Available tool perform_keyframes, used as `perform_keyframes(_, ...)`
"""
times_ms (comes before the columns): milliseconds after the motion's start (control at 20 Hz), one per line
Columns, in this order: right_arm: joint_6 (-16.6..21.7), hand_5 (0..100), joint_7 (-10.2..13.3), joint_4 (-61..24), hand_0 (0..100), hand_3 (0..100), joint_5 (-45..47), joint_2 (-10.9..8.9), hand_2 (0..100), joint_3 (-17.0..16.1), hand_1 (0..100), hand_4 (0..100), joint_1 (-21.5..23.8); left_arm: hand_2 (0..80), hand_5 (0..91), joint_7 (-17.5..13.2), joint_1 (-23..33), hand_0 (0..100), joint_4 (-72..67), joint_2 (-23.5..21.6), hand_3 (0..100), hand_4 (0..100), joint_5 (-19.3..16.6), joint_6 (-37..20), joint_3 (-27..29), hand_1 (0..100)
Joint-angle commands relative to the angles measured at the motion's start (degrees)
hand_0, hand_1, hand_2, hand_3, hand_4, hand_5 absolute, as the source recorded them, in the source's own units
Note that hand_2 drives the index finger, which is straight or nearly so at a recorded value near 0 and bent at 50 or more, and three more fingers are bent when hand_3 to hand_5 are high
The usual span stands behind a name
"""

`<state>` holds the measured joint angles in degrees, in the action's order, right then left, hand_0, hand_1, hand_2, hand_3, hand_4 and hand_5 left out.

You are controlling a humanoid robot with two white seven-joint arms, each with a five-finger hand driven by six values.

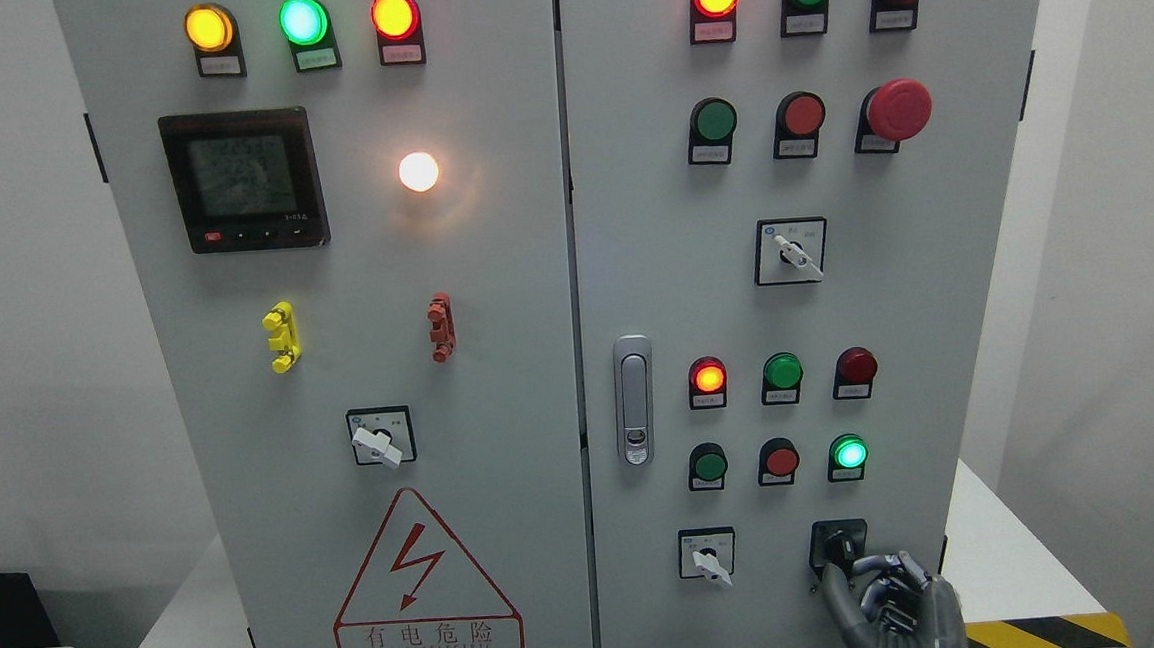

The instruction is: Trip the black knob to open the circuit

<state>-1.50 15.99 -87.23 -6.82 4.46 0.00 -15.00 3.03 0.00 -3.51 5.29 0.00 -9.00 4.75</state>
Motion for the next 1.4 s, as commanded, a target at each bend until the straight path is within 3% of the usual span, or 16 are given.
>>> perform_keyframes(0, 0.3, 98, 0.0, 0.0, 40, 89, 0.0, -0.68, 56, -0.7, 82, 92, 0.1, 0.0, 0.0, 0.0, -0.4, 12, 0.0, 0.0, 0, 0, -1.8, 0.0, 0.0, 39)
perform_keyframes(751, 0.5, 98, -0.3, 0.0, 42, 87, 0.0, -1.64, 52, -0.6, 84, 90, 0.6, 0.0, 0.0, 0.0, -0.4, 12, 0.0, 0.0, 0, 0, -1.9, 0.0, 0.0, 39)
perform_keyframes(1352, 3.6, 98, -0.6, 0.0, 41, 83, 0.1, -3.40, 48, -0.7, 83, 88, 2.4, 0.0, 0.0, 0.0, -0.4, 12, 0.0, 0.0, 0, 0, -1.8, 0.0, 0.0, 39)
